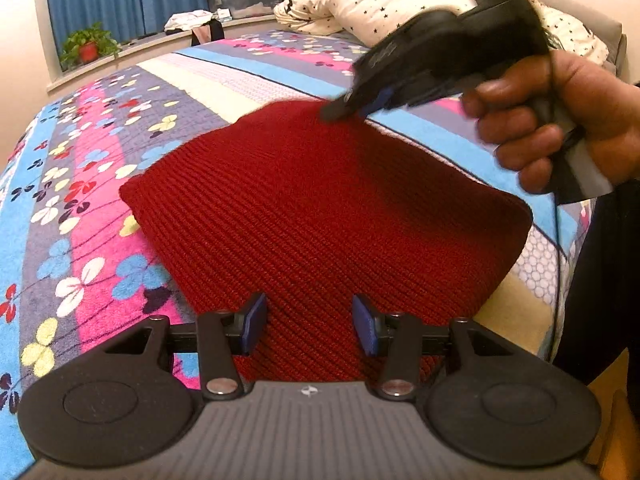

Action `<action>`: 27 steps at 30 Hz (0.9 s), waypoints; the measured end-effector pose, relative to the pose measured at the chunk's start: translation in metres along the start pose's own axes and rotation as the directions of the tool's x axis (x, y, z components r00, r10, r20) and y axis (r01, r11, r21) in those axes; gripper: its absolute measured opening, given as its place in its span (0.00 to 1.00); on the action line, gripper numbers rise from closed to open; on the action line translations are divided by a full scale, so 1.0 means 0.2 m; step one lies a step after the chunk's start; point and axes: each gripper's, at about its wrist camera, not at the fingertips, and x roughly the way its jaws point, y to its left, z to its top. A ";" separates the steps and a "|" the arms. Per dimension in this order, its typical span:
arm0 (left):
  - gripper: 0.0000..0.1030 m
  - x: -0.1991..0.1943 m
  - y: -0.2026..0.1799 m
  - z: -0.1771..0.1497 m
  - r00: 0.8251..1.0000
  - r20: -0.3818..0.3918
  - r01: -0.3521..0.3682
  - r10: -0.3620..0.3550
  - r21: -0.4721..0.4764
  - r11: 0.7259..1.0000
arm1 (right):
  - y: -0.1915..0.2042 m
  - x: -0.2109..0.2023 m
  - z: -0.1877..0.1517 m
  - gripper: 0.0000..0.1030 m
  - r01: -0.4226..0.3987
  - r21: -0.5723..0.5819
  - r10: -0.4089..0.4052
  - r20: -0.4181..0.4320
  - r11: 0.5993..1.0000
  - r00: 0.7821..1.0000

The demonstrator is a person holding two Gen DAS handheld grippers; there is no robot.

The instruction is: Fold small clothes

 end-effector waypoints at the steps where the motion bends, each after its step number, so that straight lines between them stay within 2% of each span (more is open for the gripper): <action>1: 0.51 -0.01 0.00 0.00 1.000 0.008 0.007 -0.007 -0.004 1.000 | 0.00 -0.05 0.00 0.13 -0.004 0.008 0.004 0.029 1.000 1.000; 3: 0.51 -0.03 0.01 0.01 0.999 0.023 0.023 -0.023 -0.016 1.000 | -0.02 -0.08 -0.03 0.13 0.039 0.014 -0.040 0.044 0.999 0.998; 5: 0.51 -0.04 0.03 0.02 0.999 0.035 0.036 -0.034 -0.047 0.998 | -0.05 0.01 -0.10 0.13 0.148 -0.030 -0.150 -0.047 0.988 0.988; 6: 0.51 -0.05 0.05 0.03 0.998 0.040 0.041 -0.038 -0.068 0.997 | -0.08 0.07 -0.12 0.14 0.200 -0.037 -0.203 -0.114 0.979 0.973; 7: 0.51 -0.06 0.06 0.03 0.998 0.048 0.049 -0.044 -0.093 0.995 | -0.10 0.06 -0.13 0.25 0.213 0.000 -0.211 -0.123 0.977 0.970; 8: 0.51 -0.07 0.08 0.04 0.997 0.055 0.057 -0.051 -0.115 0.992 | -0.12 0.01 -0.12 0.37 0.219 0.057 -0.214 -0.089 0.974 0.973; 10: 0.51 -0.08 0.10 0.04 0.997 0.050 0.066 -0.060 -0.134 0.989 | -0.10 -0.10 -0.11 0.37 0.188 0.076 -0.187 -0.012 0.979 0.982; 11: 0.51 -0.06 0.10 0.03 0.998 0.028 0.063 -0.060 -0.131 0.989 | -0.09 -0.15 -0.11 0.38 0.144 0.056 -0.145 0.012 0.988 0.989; 12: 0.51 -0.03 0.10 0.02 0.998 -0.014 0.052 -0.054 -0.125 0.991 | -0.07 -0.18 -0.13 0.38 0.104 0.025 -0.105 0.002 0.994 0.995; 13: 0.52 0.01 0.09 0.00 0.997 -0.063 0.030 -0.037 -0.113 0.993 | -0.06 -0.18 -0.15 0.38 0.073 -0.018 -0.074 -0.043 0.997 0.996; 14: 0.56 0.03 0.09 -0.01 0.995 -0.094 0.015 -0.025 -0.106 0.994 | -0.05 -0.14 -0.19 0.41 0.054 -0.066 -0.062 -0.131 0.996 0.989; 15: 0.56 0.05 0.09 -0.01 0.993 -0.113 0.007 -0.018 -0.104 0.995 | -0.06 -0.09 -0.26 0.42 0.048 -0.099 -0.071 -0.240 0.994 0.968; 16: 0.57 0.05 0.09 -0.01 0.993 -0.112 0.010 -0.022 -0.107 0.994 | -0.09 -0.07 -0.30 0.46 0.064 -0.113 -0.095 -0.293 0.992 0.951; 17: 0.57 0.04 0.09 -0.01 0.994 -0.103 0.017 -0.029 -0.115 0.993 | -0.12 -0.09 -0.32 0.49 0.078 -0.095 -0.103 -0.291 0.992 0.951; 19: 0.57 0.01 0.10 -0.01 0.996 -0.086 0.021 -0.032 -0.134 0.991 | -0.18 -0.15 -0.29 0.51 0.059 -0.002 -0.057 -0.267 0.998 0.962; 21: 0.58 -0.01 0.12 -0.01 0.997 -0.074 0.025 -0.037 -0.153 0.988 | -0.21 -0.21 -0.22 0.52 0.046 0.073 -0.030 -0.208 0.996 0.978; 23: 0.61 -0.03 0.14 -0.01 0.998 -0.059 0.019 -0.030 -0.176 0.984 | -0.21 -0.28 -0.14 0.51 0.049 0.068 -0.039 -0.143 0.996 0.989; 27: 0.68 -0.04 0.18 0.03 1.000 -0.026 -0.005 -0.001 -0.229 0.973 | -0.27 -0.35 0.00 0.54 0.035 0.041 -0.032 -0.085 0.999 0.996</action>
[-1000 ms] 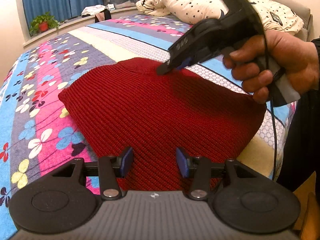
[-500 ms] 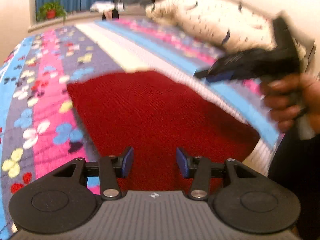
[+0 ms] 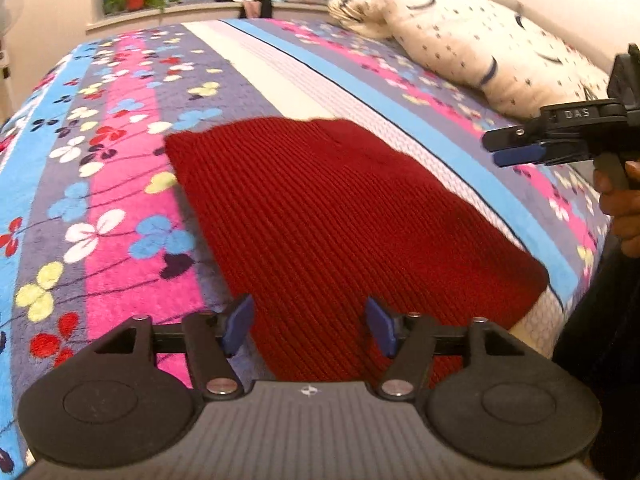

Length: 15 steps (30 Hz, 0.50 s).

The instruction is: Fold small clothes

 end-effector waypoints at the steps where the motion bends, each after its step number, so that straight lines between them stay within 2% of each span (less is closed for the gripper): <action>1: 0.72 0.00 0.00 0.00 1.000 0.007 -0.006 0.006 -0.009 1.000 | -0.02 -0.01 0.02 0.55 0.006 -0.003 -0.006 0.008 1.000 1.000; 4: 0.77 0.00 0.00 0.02 0.999 0.015 -0.029 0.030 -0.020 0.999 | -0.09 0.05 0.02 0.59 0.016 -0.007 -0.016 0.003 1.000 1.000; 8: 0.77 0.01 0.00 0.02 0.998 0.007 -0.057 0.057 -0.022 0.998 | -0.15 0.13 -0.05 0.59 0.097 0.037 -0.097 0.005 0.995 0.995; 10: 0.77 0.01 0.01 0.02 0.998 0.006 -0.061 0.061 -0.028 0.998 | -0.13 0.14 -0.05 0.59 0.074 0.049 -0.075 0.022 0.996 0.997; 12: 0.78 0.02 0.02 0.02 0.998 0.004 -0.064 0.064 -0.031 0.997 | -0.10 0.16 -0.05 0.59 0.085 0.007 -0.085 0.023 0.996 0.996; 15: 0.78 0.02 0.03 0.03 0.998 0.005 -0.066 0.066 -0.039 0.997 | -0.11 0.21 -0.06 0.59 0.079 0.008 -0.079 -0.028 0.997 0.997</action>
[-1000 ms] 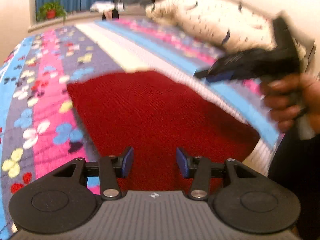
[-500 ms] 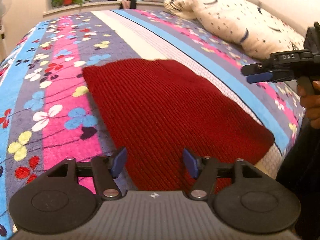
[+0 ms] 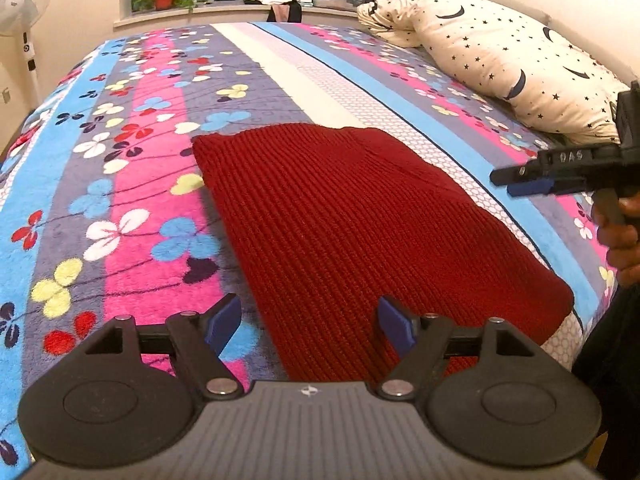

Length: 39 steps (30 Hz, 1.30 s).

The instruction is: Fold small clothes

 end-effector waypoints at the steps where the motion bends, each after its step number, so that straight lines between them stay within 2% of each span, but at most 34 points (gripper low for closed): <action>1: 0.78 0.00 0.00 0.00 1.000 0.001 -0.001 0.001 0.000 1.000 | 0.00 0.02 0.00 0.59 -0.002 0.004 0.002 -0.013 1.000 1.000; 14: 0.78 0.00 0.01 0.02 1.000 0.009 -0.004 0.004 -0.009 1.000 | 0.00 0.14 -0.02 0.64 0.039 -0.001 -0.039 -0.111 0.999 0.993; 18: 0.78 -0.01 0.02 0.03 1.000 0.014 -0.004 0.004 -0.025 1.000 | -0.02 0.16 -0.01 0.68 0.020 0.018 -0.017 -0.137 1.000 0.990; 22: 0.78 -0.02 0.04 0.03 1.000 0.020 0.005 -0.004 -0.059 0.998 | -0.06 0.20 0.00 0.78 -0.040 0.097 0.058 -0.184 0.994 0.981; 25: 0.78 -0.02 0.06 0.04 1.000 0.027 0.008 -0.006 -0.078 0.997 | -0.07 0.24 -0.01 0.79 -0.071 0.133 0.099 -0.225 0.989 0.969; 34: 0.78 -0.04 0.08 0.05 1.000 0.025 0.010 -0.007 -0.097 0.995 | -0.06 0.32 -0.01 0.79 -0.078 0.147 0.116 -0.267 0.986 0.957; 39: 0.80 -0.06 0.16 0.14 0.996 -0.003 0.084 -0.085 -0.133 0.988 | -0.07 0.35 0.00 0.78 -0.089 0.161 0.131 -0.275 0.983 0.952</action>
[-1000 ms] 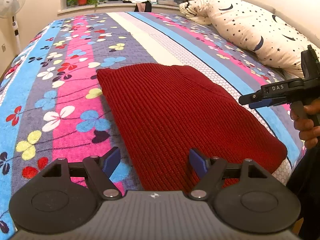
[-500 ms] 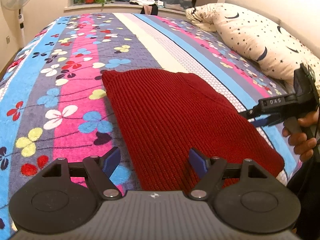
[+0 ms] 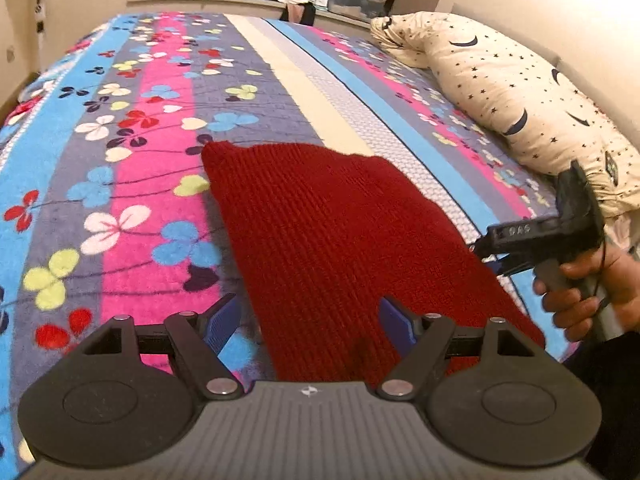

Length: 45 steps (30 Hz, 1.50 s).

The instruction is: Fold small clothes

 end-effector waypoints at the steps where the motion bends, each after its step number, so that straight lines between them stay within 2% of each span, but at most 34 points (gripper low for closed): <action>1: 0.81 0.01 0.02 0.03 1.000 -0.008 0.008 -0.008 -0.008 1.000 | 0.00 0.00 0.00 0.77 -0.003 -0.001 0.003 -0.001 1.000 1.000; 4: 0.82 0.07 0.10 0.09 0.997 -0.039 0.068 -0.070 -0.068 0.995 | 0.01 0.02 0.01 0.71 -0.017 -0.009 0.017 -0.003 1.000 1.000; 7: 0.82 0.18 0.21 0.11 0.994 -0.055 0.083 -0.094 -0.180 0.980 | 0.01 0.02 0.01 0.66 -0.027 -0.008 0.027 -0.004 1.000 1.000; 11: 0.84 0.33 0.31 0.09 0.974 -0.087 0.168 -0.208 -0.333 0.928 | 0.02 0.04 0.02 0.54 -0.048 -0.021 0.048 -0.006 0.999 0.999; 14: 0.89 0.43 0.33 0.10 0.957 -0.094 0.224 -0.273 -0.357 0.907 | 0.03 0.04 0.03 0.51 -0.054 -0.031 0.054 -0.008 0.998 0.999; 17: 0.94 0.53 0.39 0.10 0.938 -0.106 0.257 -0.331 -0.432 0.865 | 0.03 0.05 0.04 0.48 -0.057 -0.033 0.057 -0.006 0.998 0.998; 21: 0.96 0.64 0.41 0.10 0.922 -0.103 0.287 -0.373 -0.466 0.837 | 0.03 0.06 0.04 0.46 -0.060 -0.034 0.060 0.001 0.998 0.998; 23: 0.96 0.69 0.41 0.10 0.920 -0.095 0.294 -0.380 -0.475 0.830 | 0.03 0.06 0.04 0.44 -0.061 -0.033 0.061 0.007 0.998 0.998; 25: 0.96 0.70 0.40 0.12 0.925 -0.096 0.286 -0.369 -0.464 0.838 | 0.03 0.06 0.05 0.43 -0.063 -0.040 0.063 0.013 0.997 0.998; 27: 0.92 0.70 0.38 0.14 0.932 -0.097 0.274 -0.349 -0.445 0.853 | 0.03 0.05 0.05 0.42 -0.064 -0.043 0.065 0.021 0.997 0.998; 29: 0.80 0.67 0.36 0.15 0.940 -0.087 0.266 -0.329 -0.418 0.869 | 0.04 0.04 0.05 0.40 -0.063 -0.052 0.065 0.036 0.997 0.997; 31: 0.74 0.64 0.34 0.19 0.946 -0.082 0.259 -0.313 -0.388 0.885 | 0.05 0.03 0.05 0.38 -0.066 -0.067 0.070 0.058 0.996 0.996; 37: 0.67 0.47 0.29 0.33 0.973 -0.015 0.223 -0.231 -0.220 0.950 | 0.12 0.01 0.09 0.32 -0.108 -0.123 0.126 0.147 0.987 0.981; 40: 0.66 0.37 0.31 0.40 0.980 0.056 0.197 -0.191 -0.129 0.972 | 0.20 0.00 0.12 0.29 -0.149 -0.156 0.180 0.203 0.976 0.963; 43: 0.66 0.26 0.39 0.47 0.979 0.143 0.158 -0.143 -0.097 0.983 | 0.35 0.01 0.17 0.28 -0.180 -0.243 0.247 0.280 0.953 0.928; 45: 0.69 0.20 0.47 0.50 0.971 0.219 0.125 -0.100 -0.100 0.987 | 0.46 0.03 0.20 0.29 -0.192 -0.289 0.286 0.328 0.938 0.900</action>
